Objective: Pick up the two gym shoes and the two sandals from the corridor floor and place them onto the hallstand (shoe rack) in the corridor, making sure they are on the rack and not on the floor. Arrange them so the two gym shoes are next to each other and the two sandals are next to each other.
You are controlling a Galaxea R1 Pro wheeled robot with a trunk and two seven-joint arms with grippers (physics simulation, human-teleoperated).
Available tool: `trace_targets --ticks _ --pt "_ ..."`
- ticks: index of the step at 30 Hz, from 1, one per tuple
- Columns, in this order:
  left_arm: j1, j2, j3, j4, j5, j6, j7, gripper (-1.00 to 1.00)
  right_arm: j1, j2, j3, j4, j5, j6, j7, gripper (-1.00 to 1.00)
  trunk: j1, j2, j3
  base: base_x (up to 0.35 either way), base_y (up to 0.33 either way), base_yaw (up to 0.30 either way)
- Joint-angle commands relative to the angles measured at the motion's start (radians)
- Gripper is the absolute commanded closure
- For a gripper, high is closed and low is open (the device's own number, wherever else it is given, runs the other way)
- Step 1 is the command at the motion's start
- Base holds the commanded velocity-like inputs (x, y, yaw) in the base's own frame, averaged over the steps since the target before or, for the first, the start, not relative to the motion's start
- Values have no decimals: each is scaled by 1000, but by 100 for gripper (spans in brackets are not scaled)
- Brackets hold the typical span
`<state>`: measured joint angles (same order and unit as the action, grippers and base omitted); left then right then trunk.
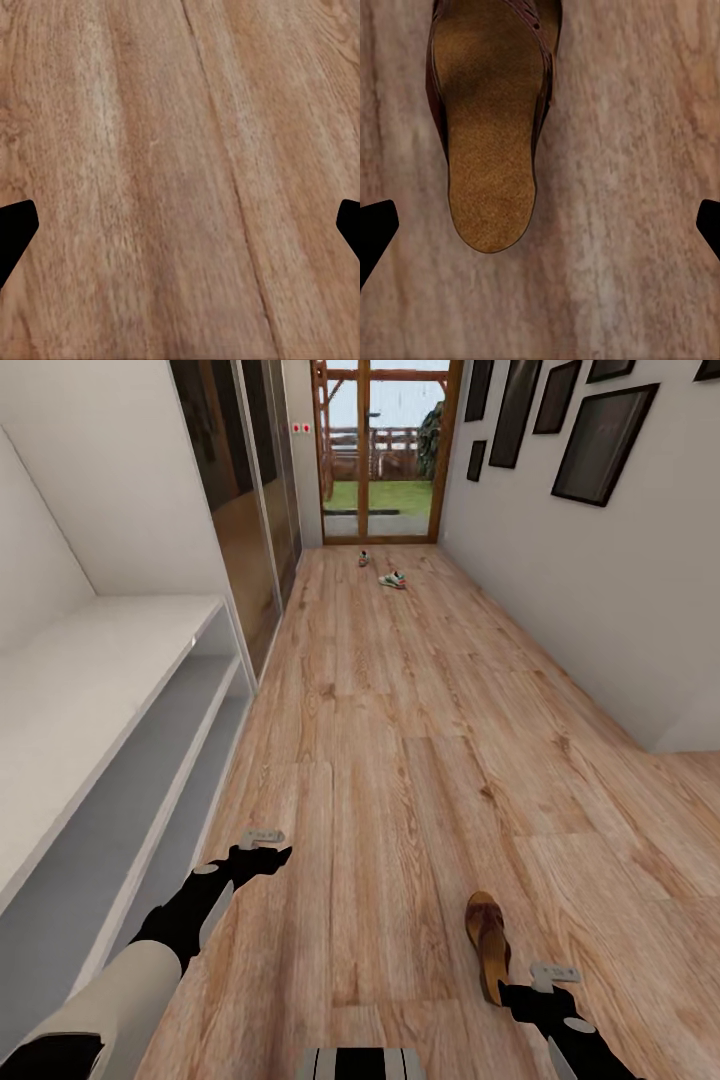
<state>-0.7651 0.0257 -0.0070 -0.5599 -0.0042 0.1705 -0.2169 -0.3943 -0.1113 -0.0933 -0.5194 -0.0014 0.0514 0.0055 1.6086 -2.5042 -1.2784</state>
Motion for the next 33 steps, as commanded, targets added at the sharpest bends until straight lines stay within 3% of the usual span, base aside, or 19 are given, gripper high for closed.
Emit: trace_targets --ticks 1,9,19,26,33 --pt "0 0 -1 -2 0 6 -3 -100 0 0 -2 -2 0 5 1 -100 0 0 -1 107 2 0" --pt "0 -1 -1 0 0 6 3 -100 0 0 -2 -2 0 5 1 -100 0 0 -1 246 0 0" --pt "1 -1 -1 0 0 5 4 -100 0 0 -2 6 0 1 -1 -100 0 0 -1 59 0 0" --pt "1 -1 -2 -3 -2 4 2 -100 0 -1 -2 81 1 -150 0 -100 0 0 -1 2 0 0" --pt "0 -1 -2 -6 -1 5 -4 -100 0 -1 -2 101 1 -195 1 -100 0 0 -1 0 0 0"
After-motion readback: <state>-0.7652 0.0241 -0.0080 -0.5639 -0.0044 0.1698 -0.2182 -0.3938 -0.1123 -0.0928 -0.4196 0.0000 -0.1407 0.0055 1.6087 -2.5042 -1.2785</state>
